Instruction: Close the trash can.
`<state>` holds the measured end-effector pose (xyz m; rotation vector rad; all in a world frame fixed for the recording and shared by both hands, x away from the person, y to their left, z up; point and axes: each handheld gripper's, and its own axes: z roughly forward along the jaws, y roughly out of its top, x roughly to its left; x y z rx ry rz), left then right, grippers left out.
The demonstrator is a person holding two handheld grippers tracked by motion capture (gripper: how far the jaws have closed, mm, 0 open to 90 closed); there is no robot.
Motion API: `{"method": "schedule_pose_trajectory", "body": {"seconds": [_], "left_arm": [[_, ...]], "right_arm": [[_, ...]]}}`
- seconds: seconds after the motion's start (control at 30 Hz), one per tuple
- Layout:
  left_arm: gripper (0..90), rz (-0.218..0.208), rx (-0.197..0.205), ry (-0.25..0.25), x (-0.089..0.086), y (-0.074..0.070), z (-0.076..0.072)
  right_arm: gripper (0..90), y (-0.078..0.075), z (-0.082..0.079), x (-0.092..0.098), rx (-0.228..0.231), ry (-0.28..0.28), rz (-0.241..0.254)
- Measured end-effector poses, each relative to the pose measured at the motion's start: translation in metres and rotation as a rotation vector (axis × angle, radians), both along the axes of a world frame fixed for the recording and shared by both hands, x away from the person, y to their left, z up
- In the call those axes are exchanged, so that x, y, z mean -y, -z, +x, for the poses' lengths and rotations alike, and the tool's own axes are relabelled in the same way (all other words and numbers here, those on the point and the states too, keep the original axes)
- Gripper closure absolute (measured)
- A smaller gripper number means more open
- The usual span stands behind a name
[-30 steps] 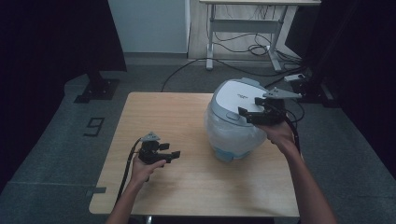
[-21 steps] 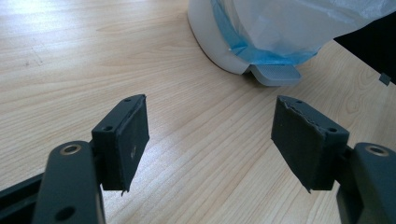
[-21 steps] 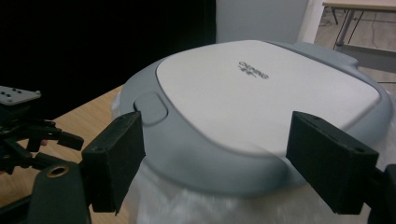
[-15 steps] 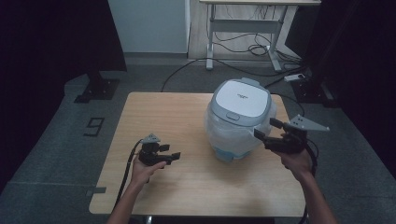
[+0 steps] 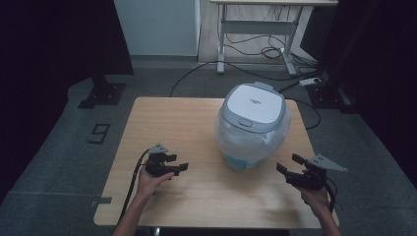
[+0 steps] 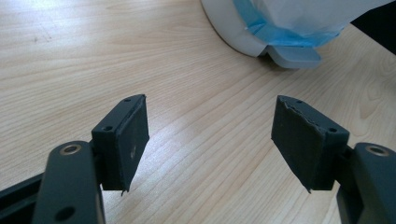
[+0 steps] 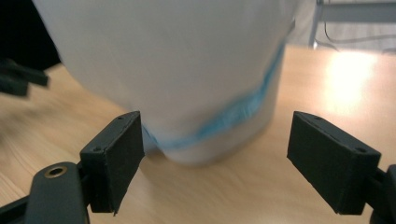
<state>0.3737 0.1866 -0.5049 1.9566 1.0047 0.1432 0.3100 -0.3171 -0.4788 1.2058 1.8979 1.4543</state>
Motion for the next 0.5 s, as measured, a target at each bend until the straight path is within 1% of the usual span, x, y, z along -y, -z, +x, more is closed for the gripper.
{"method": "schedule_pose_trajectory", "body": {"seconds": [0.07, 0.1, 0.17, 0.2, 0.23, 0.3, 0.4, 0.5], "left_arm": [[27.4, 0.005, -0.004, -0.003, 0.0, 0.002, 0.001], [27.4, 0.008, -0.005, -0.005, 0.0, 0.003, 0.001], [27.4, 0.021, -0.007, -0.009, 0.0, 0.007, 0.001], [27.3, 0.028, -0.007, -0.01, 0.001, 0.008, 0.001], [27.3, 0.038, -0.006, -0.011, 0.001, 0.009, 0.001], [27.2, 0.043, -0.007, -0.012, 0.001, 0.01, 0.002], [27.1, 0.044, -0.006, -0.015, 0.001, 0.011, 0.002], [27.0, 0.046, -0.003, -0.02, 0.0, 0.012, 0.002]], "right_arm": [[17.9, 0.012, -0.001, 0.003, -0.015, 0.005, -0.021], [17.7, 0.018, 0.0, 0.004, -0.033, 0.005, -0.032], [17.7, 0.025, 0.0, 0.006, -0.047, 0.008, -0.044], [17.7, 0.029, 0.001, 0.007, -0.053, 0.011, -0.041], [17.7, 0.031, 0.001, 0.007, -0.058, 0.011, -0.042], [17.7, 0.037, 0.001, 0.006, -0.07, 0.009, -0.056], [17.7, 0.04, 0.001, 0.005, -0.075, 0.005, -0.06], [17.6, 0.041, 0.002, 0.003, -0.071, 0.004, -0.064]]}}
